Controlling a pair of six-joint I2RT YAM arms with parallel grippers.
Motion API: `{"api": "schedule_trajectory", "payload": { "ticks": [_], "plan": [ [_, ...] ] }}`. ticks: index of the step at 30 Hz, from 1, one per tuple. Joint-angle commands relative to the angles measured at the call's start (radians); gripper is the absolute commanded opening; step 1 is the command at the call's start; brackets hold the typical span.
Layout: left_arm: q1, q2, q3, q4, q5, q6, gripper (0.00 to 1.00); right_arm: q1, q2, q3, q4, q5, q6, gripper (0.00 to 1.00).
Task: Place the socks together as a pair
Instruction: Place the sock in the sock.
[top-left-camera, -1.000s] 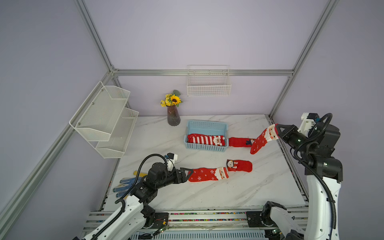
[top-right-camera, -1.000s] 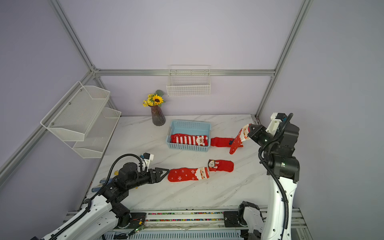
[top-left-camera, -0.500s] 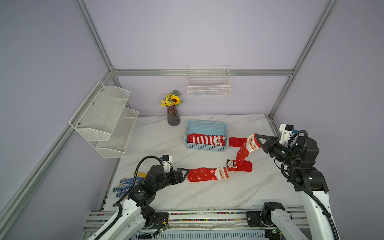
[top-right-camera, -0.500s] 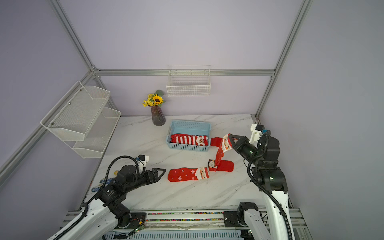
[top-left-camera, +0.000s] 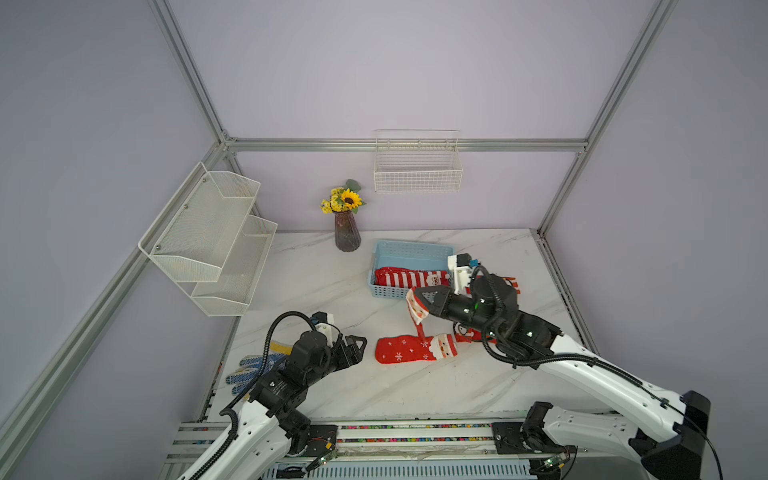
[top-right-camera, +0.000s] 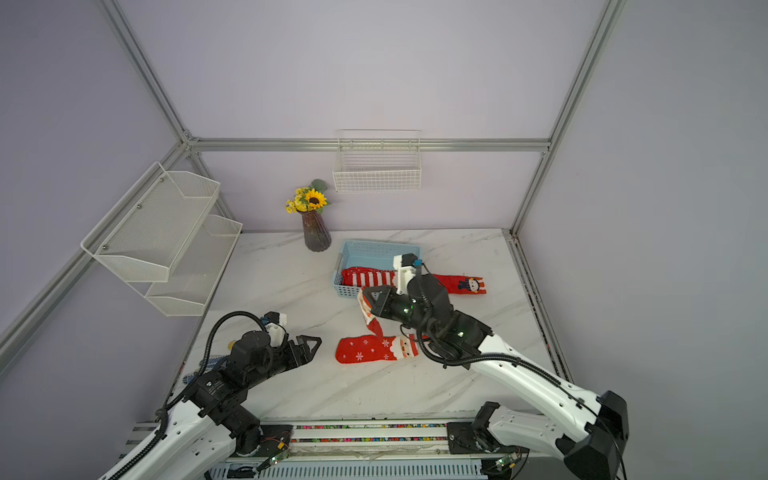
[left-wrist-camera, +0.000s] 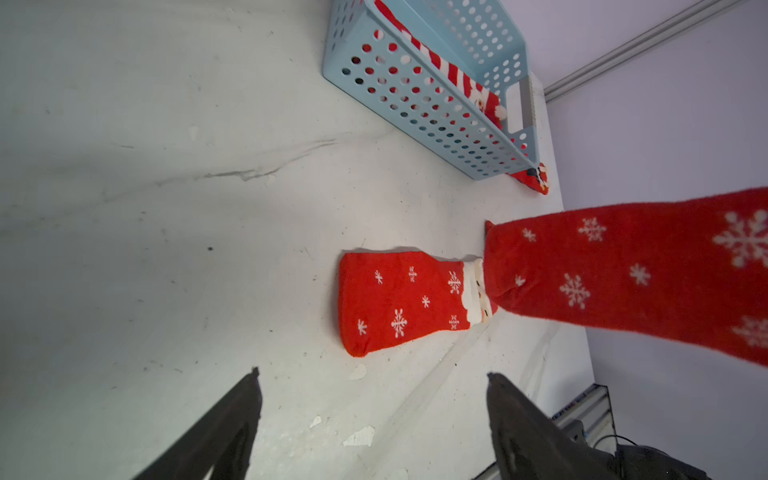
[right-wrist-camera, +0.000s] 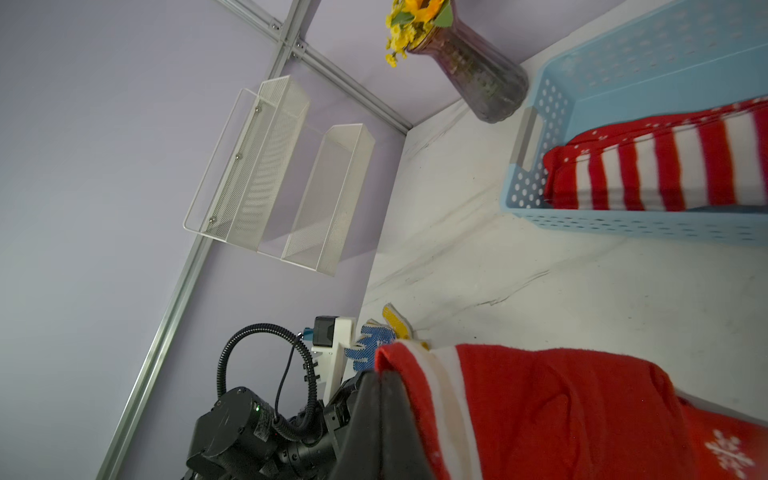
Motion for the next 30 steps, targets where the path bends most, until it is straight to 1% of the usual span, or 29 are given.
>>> {"api": "schedule_trajectory", "payload": {
  "ticks": [1, 3, 4, 7, 10, 13, 15, 18, 21, 23, 24, 26, 28, 30],
  "plan": [
    [0.002, -0.026, 0.103, -0.107, -0.127, 0.066, 0.84, 0.141, 0.101, 0.099, 0.159, 0.169, 0.001, 0.0],
    [0.002, -0.039, 0.115, -0.13, -0.146, 0.063, 0.84, 0.194, 0.148, 0.158, 0.085, 0.264, -0.03, 0.0],
    [0.004, -0.049, 0.119, -0.145, -0.164, 0.056, 0.84, 0.2, 0.159, 0.15, 0.069, 0.3, -0.025, 0.0],
    [0.002, -0.081, 0.104, -0.153, -0.213, 0.035, 0.84, 0.199, 0.17, 0.052, 0.069, 0.368, 0.049, 0.0],
    [0.002, -0.097, 0.09, -0.174, -0.227, 0.023, 0.84, 0.179, 0.179, -0.062, 0.062, 0.444, 0.094, 0.0],
    [0.001, -0.091, 0.048, -0.154, -0.202, 0.0, 0.84, 0.099, 0.181, -0.183, 0.072, 0.414, 0.175, 0.0],
    [0.003, -0.07, 0.02, -0.136, -0.179, -0.004, 0.84, 0.063, 0.18, -0.258, 0.122, 0.377, 0.181, 0.0],
    [0.003, -0.028, -0.023, -0.121, -0.159, -0.017, 0.84, 0.043, 0.188, -0.31, 0.133, 0.358, 0.184, 0.0],
    [0.003, 0.018, -0.081, -0.023, -0.096, -0.043, 0.83, 0.044, 0.188, -0.342, 0.169, 0.342, 0.184, 0.0],
    [0.003, 0.073, -0.09, 0.034, -0.053, -0.039, 0.83, 0.043, 0.188, -0.346, 0.194, 0.32, 0.178, 0.0],
    [0.003, 0.106, -0.086, 0.036, -0.056, -0.041, 0.82, 0.044, 0.193, -0.338, 0.192, 0.311, 0.178, 0.0],
    [0.003, 0.168, -0.08, 0.058, -0.046, -0.046, 0.71, 0.043, 0.196, -0.322, 0.173, 0.306, 0.167, 0.0],
    [0.003, 0.224, -0.092, 0.114, -0.005, -0.057, 0.68, 0.043, 0.191, -0.317, 0.164, 0.306, 0.155, 0.0],
    [0.003, 0.278, -0.111, 0.178, 0.034, -0.085, 0.59, 0.044, 0.179, -0.323, 0.161, 0.302, 0.159, 0.0]
  ]
}}
